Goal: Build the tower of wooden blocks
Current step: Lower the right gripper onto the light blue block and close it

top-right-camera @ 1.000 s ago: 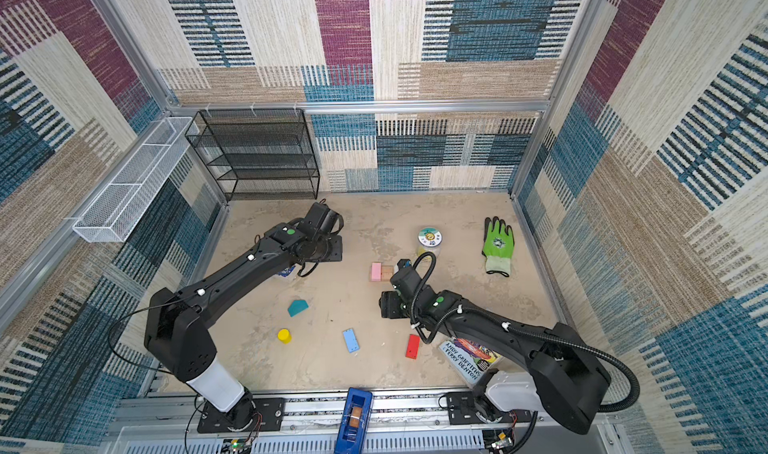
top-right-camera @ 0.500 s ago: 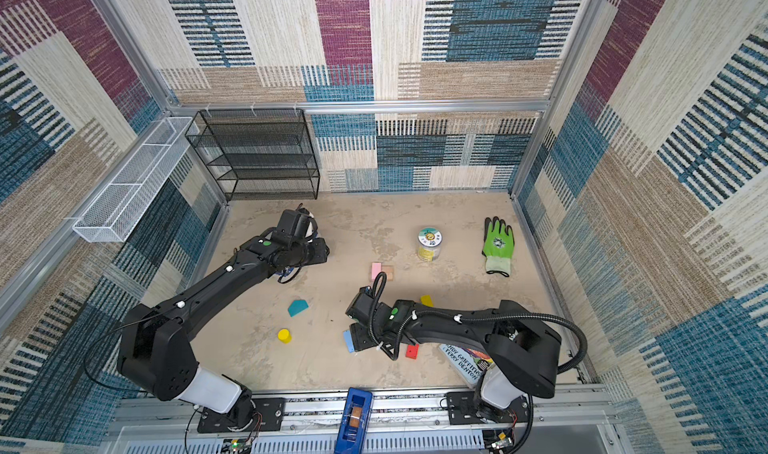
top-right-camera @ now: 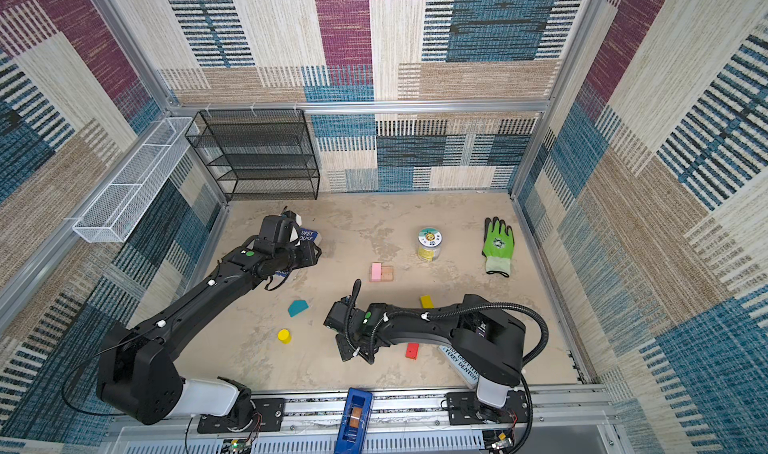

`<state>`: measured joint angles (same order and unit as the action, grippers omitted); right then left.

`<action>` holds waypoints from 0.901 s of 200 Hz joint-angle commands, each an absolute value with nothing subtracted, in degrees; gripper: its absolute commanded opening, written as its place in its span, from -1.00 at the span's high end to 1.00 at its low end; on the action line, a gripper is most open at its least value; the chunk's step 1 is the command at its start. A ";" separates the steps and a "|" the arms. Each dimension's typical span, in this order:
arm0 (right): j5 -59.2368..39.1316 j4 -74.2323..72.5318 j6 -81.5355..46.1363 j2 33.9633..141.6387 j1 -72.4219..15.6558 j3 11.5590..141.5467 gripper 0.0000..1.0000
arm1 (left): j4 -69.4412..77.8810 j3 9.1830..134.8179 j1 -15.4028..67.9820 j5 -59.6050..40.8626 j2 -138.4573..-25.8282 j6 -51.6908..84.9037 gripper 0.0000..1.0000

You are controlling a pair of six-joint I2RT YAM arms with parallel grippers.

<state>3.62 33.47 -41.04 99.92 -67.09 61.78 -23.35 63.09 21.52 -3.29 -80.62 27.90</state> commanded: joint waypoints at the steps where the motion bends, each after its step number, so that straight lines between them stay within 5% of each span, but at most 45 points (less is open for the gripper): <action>1: 5.04 34.68 -40.70 101.26 -67.30 63.28 -0.38 | -22.28 62.33 21.00 -3.31 -79.40 28.03 0.12; 139: 6.47 37.79 -40.79 106.52 -68.91 67.63 0.31 | -20.79 60.56 19.49 -5.17 -78.40 29.61 0.14; 180: 6.76 37.90 -41.74 106.37 -68.91 67.76 0.79 | -20.61 60.47 19.42 -5.63 -78.49 29.84 0.15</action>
<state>6.04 37.45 -40.60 106.21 -68.86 67.59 -21.87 60.62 19.51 -4.86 -78.39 29.02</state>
